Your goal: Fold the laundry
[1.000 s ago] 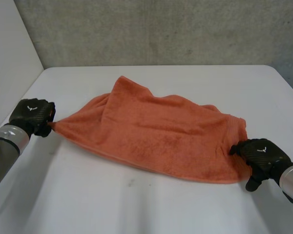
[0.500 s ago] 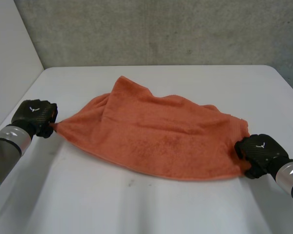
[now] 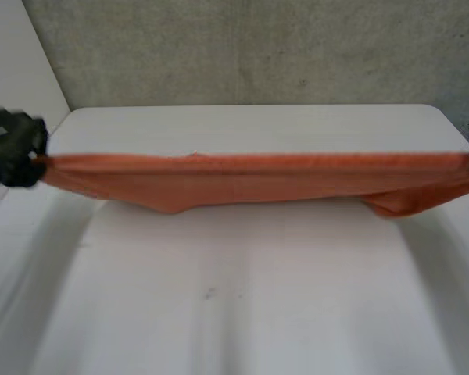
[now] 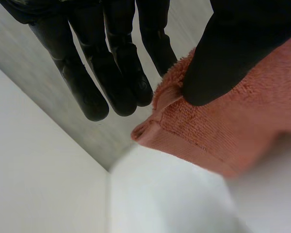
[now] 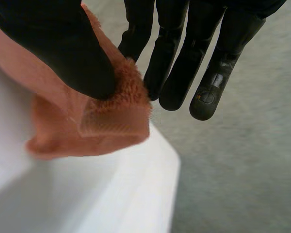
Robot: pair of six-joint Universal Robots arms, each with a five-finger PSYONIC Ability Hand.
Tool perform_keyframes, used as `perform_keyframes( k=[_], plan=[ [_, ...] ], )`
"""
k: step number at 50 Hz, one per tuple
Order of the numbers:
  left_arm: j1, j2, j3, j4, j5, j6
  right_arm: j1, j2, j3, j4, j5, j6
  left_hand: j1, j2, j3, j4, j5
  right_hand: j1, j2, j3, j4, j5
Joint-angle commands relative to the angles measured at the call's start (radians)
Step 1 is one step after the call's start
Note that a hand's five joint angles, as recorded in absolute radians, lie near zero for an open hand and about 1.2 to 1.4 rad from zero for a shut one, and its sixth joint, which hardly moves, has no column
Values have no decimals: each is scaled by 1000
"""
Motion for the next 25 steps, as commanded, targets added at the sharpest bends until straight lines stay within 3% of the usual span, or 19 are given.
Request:
perform_keyframes(
  k=[1, 5, 13, 17, 21, 25],
  plan=[
    [2, 186, 129, -80, 4, -4, -41, -55, -284, 194, 3, 26, 269, 200, 205, 201, 268, 428, 224, 219, 206, 250],
    [-6, 197, 228, -157, -1, -5, -39, -55, -398, 229, 6, 66, 269, 200, 205, 201, 268, 428, 224, 219, 206, 250],
    [-18, 105, 306, -234, -7, 2, -37, -1, -418, 283, 2, 65, 269, 200, 205, 201, 268, 428, 224, 219, 206, 250],
    [-21, 17, 302, -242, -7, 2, 11, 144, -394, 292, 12, 33, 269, 200, 205, 201, 268, 428, 224, 219, 206, 250],
    [-53, -172, 315, -245, -22, 5, 73, 254, -388, 295, 49, -7, 269, 200, 205, 201, 268, 428, 224, 219, 206, 250],
    [-98, -314, 369, -246, -74, 12, 154, 434, -411, 286, 147, -47, 269, 200, 205, 201, 268, 428, 224, 219, 206, 250]
  ],
)
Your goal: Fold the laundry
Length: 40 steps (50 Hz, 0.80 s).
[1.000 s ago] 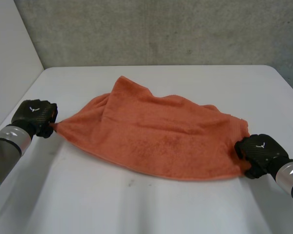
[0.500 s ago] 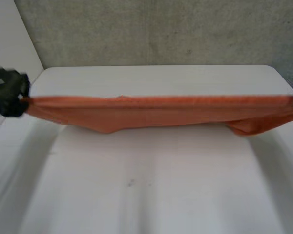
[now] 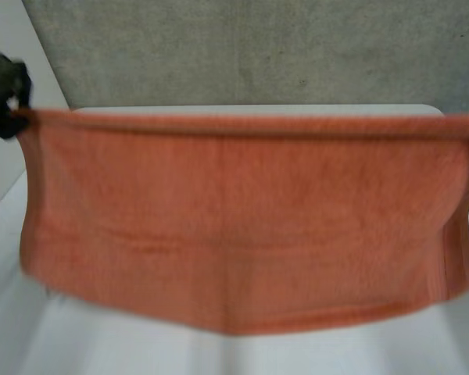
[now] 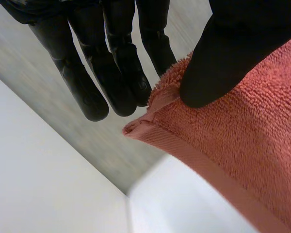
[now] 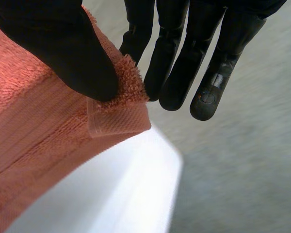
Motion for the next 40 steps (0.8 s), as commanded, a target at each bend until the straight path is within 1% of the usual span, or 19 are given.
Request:
perform_keyframes(
  k=[1, 2, 3, 5, 6, 7, 10, 12, 15, 17, 18, 19, 21, 23, 25, 26, 32, 34, 40],
  plan=[
    [-81, -330, 93, 1, -94, 17, 136, 298, -38, -18, 151, -66, 269, 199, 203, 201, 268, 428, 224, 216, 205, 246],
    [-98, -392, 131, 4, -125, 35, 153, 351, -79, -34, 183, -64, 269, 199, 203, 201, 268, 428, 224, 216, 205, 246],
    [-119, -459, 191, 4, -151, 71, 153, 352, -79, -35, 184, -64, 269, 199, 203, 201, 268, 428, 224, 216, 205, 246],
    [-141, -519, 260, 8, -168, 111, 184, 450, -168, -93, 234, -57, 269, 199, 203, 201, 268, 428, 224, 216, 205, 246],
    [-155, -558, 313, 11, -182, 145, 184, 450, -168, -93, 234, -57, 269, 199, 203, 201, 268, 428, 224, 216, 205, 246],
    [-169, -595, 385, 15, -195, 176, 219, 522, -315, -154, 289, -46, 269, 199, 203, 201, 268, 428, 224, 216, 205, 246],
    [-193, -609, 535, 75, -214, 196, 238, 539, -447, -203, 335, -17, 269, 199, 203, 201, 268, 428, 224, 216, 205, 246],
    [-204, -600, 587, 151, -218, 189, 249, 539, -567, -295, 374, 44, 269, 199, 203, 201, 268, 428, 224, 216, 205, 246],
    [-213, -497, 625, 427, -254, 146, 249, 513, -636, -463, 386, 130, 269, 199, 203, 201, 268, 428, 224, 216, 205, 246],
    [-213, -475, 624, 475, -263, 132, 247, 493, -633, -501, 388, 149, 269, 199, 203, 201, 268, 428, 224, 216, 205, 246],
    [-212, -459, 621, 521, -269, 120, 245, 420, -600, -565, 386, 175, 269, 199, 203, 201, 268, 428, 224, 216, 205, 246],
    [-209, -439, 615, 572, -275, 95, 247, 389, -579, -567, 386, 175, 269, 199, 203, 201, 268, 428, 224, 216, 205, 246],
    [-209, -434, 612, 571, -275, 84, 247, 348, -540, -558, 382, 173, 269, 199, 203, 201, 268, 428, 224, 216, 205, 246],
    [-206, -428, 570, 490, -271, 48, 245, 326, -472, -542, 369, 173, 269, 199, 203, 201, 268, 428, 224, 216, 205, 246],
    [-204, -428, 553, 476, -269, 41, 244, 327, -452, -536, 362, 173, 269, 199, 203, 201, 268, 428, 224, 216, 205, 246],
    [-202, -428, 512, 460, -263, 31, 242, 329, -385, -515, 331, 176, 269, 199, 203, 201, 268, 428, 224, 216, 205, 246],
    [-199, -440, 354, 480, -238, 0, 244, 331, -237, -504, 263, 176, 269, 199, 203, 201, 268, 428, 224, 216, 205, 246],
    [-199, -466, 276, 509, -229, -2, 245, 355, -159, -510, 247, 181, 269, 199, 203, 201, 268, 428, 224, 216, 205, 246],
    [-201, -573, 184, 532, -226, 0, 255, 501, -116, -503, 254, 175, 269, 199, 203, 201, 268, 428, 224, 216, 205, 246]
  ],
)
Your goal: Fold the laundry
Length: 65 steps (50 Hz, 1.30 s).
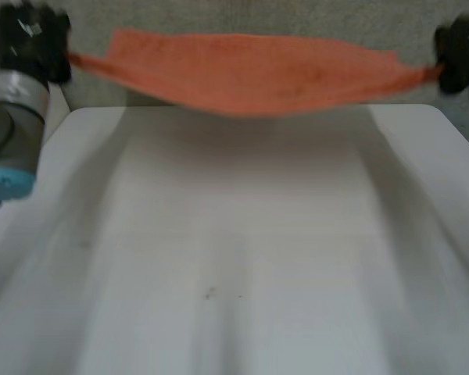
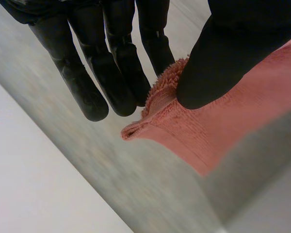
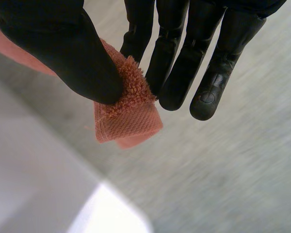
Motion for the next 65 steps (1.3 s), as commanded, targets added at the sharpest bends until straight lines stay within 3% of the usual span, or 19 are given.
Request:
perform_keyframes(
  k=[1, 8, 13, 18, 19, 21, 22, 25, 26, 28, 34, 37, 42, 48, 55, 65],
  plan=[
    [-1, -133, -139, 35, 9, 2, 15, 171, 73, 10, -3, -6, 269, 197, 203, 201, 251, 428, 215, 213, 205, 234],
    [-4, -245, -202, 23, 1, 8, 29, 370, 45, 95, 52, -56, 269, 197, 203, 201, 251, 428, 215, 213, 205, 234],
    [5, -196, -322, -15, -2, 40, 26, 375, 47, 169, 103, -87, 269, 197, 203, 201, 251, 428, 215, 213, 205, 234],
    [19, -25, -448, -112, -2, 103, 16, 308, 76, 278, 118, -128, 269, 197, 203, 201, 251, 428, 215, 213, 205, 234],
    [31, 31, -491, -155, -2, 120, 13, 226, 140, 377, 113, -204, 269, 197, 203, 201, 251, 428, 215, 213, 205, 234],
    [39, 60, -510, -178, -1, 127, 13, 205, 161, 402, 113, -234, 269, 197, 203, 201, 251, 428, 215, 213, 205, 234],
    [51, 113, -545, -225, 3, 143, 12, 143, 230, 462, 113, -328, 269, 197, 203, 201, 251, 428, 215, 213, 205, 234],
    [65, 230, -614, -360, 12, 193, 10, 122, 257, 479, 113, -362, 269, 197, 203, 201, 251, 428, 215, 213, 205, 234],
    [66, 252, -628, -395, 12, 209, 9, 45, 342, 516, 115, -463, 269, 197, 203, 201, 251, 428, 215, 213, 205, 234],
    [74, 299, -657, -485, 16, 256, 7, 15, 372, 519, 113, -492, 269, 197, 203, 201, 251, 428, 215, 213, 205, 234],
    [82, 321, -653, -509, 61, 296, 4, -19, 389, 507, 112, -518, 269, 197, 203, 201, 251, 428, 215, 213, 205, 234],
    [85, 297, -617, -448, 90, 296, 7, -11, 361, 475, 104, -510, 269, 197, 203, 201, 251, 428, 215, 213, 205, 234],
    [48, 95, -484, -257, 90, 290, 13, 129, 248, 312, 104, -436, 269, 197, 203, 201, 251, 428, 215, 213, 205, 234],
    [-6, -106, -293, -120, 75, 290, 15, 266, 85, 226, 113, -305, 269, 197, 203, 201, 251, 428, 215, 213, 205, 234],
    [-26, -354, -1, -22, 27, 301, 41, 453, -143, 140, 150, -236, 269, 197, 203, 201, 251, 428, 215, 213, 205, 234],
    [-44, -570, 266, 3, 47, 302, 81, 685, -427, 68, 228, -243, 269, 197, 203, 201, 251, 428, 215, 213, 205, 234]
  ],
)
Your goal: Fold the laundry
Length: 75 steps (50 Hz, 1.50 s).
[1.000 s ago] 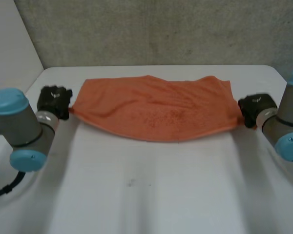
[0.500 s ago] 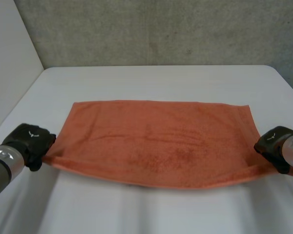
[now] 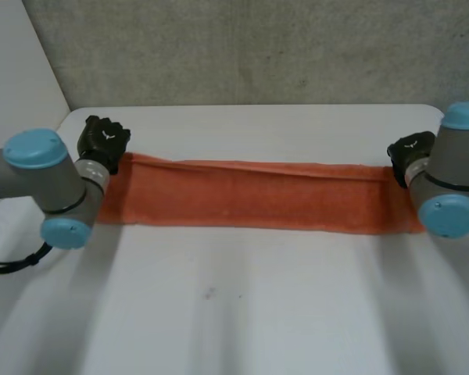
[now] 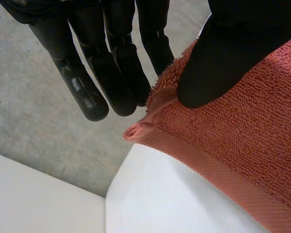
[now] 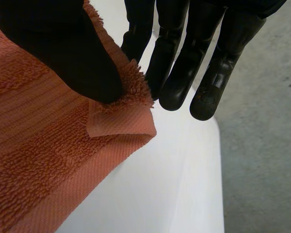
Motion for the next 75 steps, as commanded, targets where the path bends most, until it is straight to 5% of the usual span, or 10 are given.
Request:
perform_keyframes(
  k=[1, 4, 7, 8, 11, 35, 51, 63, 69, 75],
  plan=[
    [-11, -136, 166, 10, 23, 0, 27, 167, -207, -38, 44, -8, 269, 197, 203, 201, 251, 428, 215, 212, 204, 230],
    [-14, -159, 179, 14, 56, -7, 28, 210, -265, -39, 50, -6, 269, 197, 203, 201, 251, 157, -55, -58, -66, -40],
    [-17, -160, 165, 36, 101, -12, 31, 218, -292, -38, 64, 1, 191, 119, 124, 123, 173, -794, -1006, -1009, -1017, -992],
    [-20, -156, 142, 60, 137, -9, 35, 216, -292, -38, 68, 3, -435, -506, -501, -503, -453, -794, -1006, -1009, -1017, -992],
    [-32, -143, 99, 106, 179, -3, 39, 208, -287, -36, 84, 23, -953, -1024, -1019, -1021, -971, -794, -1006, -1009, -1017, -992],
    [-25, 421, -523, 235, 96, -110, -71, -416, 381, 3, -171, 231, -953, -1024, -1019, -1021, -971, -794, -1006, -1009, -1017, -992],
    [-40, 513, -660, 149, 83, -414, -179, -353, 534, -4, -329, 225, -953, -1024, -1019, -1021, -971, -543, -755, -758, -766, -741],
    [-38, 490, -668, 160, 89, -416, -199, -246, 511, -127, -332, 222, -953, -1024, -1019, -1021, -971, -285, -497, -500, -508, -483],
    [-37, 490, -671, 160, 89, -416, -200, -215, 482, -131, -329, 222, -953, -1024, -1019, -1021, -971, 383, 171, 168, 160, 185],
    [-37, 492, -673, 159, 84, -416, -246, -217, 465, -179, -265, 210, -953, -1024, -1019, -1021, -971, 428, 215, 212, 204, 230]
  ],
)
